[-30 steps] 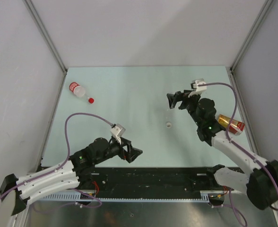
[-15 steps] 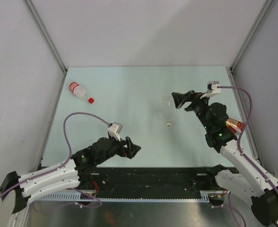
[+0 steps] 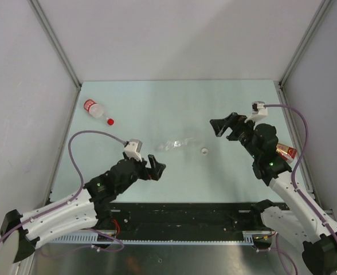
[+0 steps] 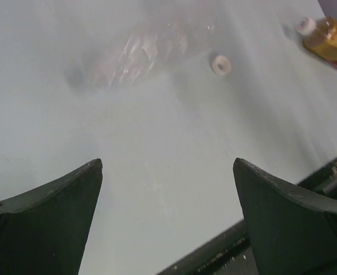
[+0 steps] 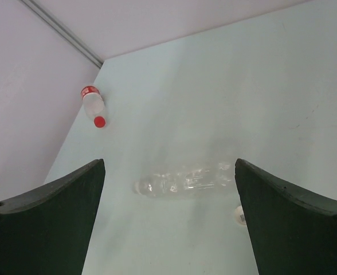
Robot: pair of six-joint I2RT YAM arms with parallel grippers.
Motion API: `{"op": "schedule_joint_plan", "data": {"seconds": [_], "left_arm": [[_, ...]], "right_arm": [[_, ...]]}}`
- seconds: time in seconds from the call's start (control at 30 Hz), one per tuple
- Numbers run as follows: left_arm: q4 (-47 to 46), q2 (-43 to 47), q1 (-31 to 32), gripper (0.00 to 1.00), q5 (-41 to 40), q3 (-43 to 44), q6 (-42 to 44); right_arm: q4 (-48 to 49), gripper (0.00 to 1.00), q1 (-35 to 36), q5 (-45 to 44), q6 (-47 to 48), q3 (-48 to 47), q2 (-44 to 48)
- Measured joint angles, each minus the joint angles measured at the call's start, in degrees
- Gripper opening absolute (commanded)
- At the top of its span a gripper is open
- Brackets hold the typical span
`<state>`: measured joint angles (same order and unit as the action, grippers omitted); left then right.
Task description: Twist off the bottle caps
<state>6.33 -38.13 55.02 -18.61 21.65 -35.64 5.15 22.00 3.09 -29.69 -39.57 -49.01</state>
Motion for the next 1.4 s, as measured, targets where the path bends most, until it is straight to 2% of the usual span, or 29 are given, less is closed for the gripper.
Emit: {"op": "schedule_joint_plan", "data": {"seconds": [0.23,0.63,0.8,1.0,1.23,1.4], "left_arm": [[1.16,-11.21,-10.23,0.99,2.34,9.90,5.29],[3.50,-27.54,-29.42,0.99,14.64,27.76,12.17],[5.46,-33.18,-35.01,0.99,14.75,33.48,13.55],[7.78,-40.17,-44.54,0.99,14.45,39.89,13.18],[9.84,-48.46,-53.88,0.99,11.26,45.88,7.13],[12.07,-55.43,-57.66,0.99,6.64,50.36,3.06]], "right_arm": [[-4.11,0.99,-1.14,4.11,1.42,-0.35,1.42],[-8.79,0.99,-1.40,8.39,5.03,-0.35,0.96],[-9.81,0.99,-1.38,8.83,5.99,-0.31,0.35],[-10.01,0.99,-0.48,8.81,6.86,0.35,-0.02],[-10.01,0.99,1.40,8.35,7.54,0.61,-1.18],[-10.03,0.99,2.67,7.34,7.80,0.61,-1.60]]}}
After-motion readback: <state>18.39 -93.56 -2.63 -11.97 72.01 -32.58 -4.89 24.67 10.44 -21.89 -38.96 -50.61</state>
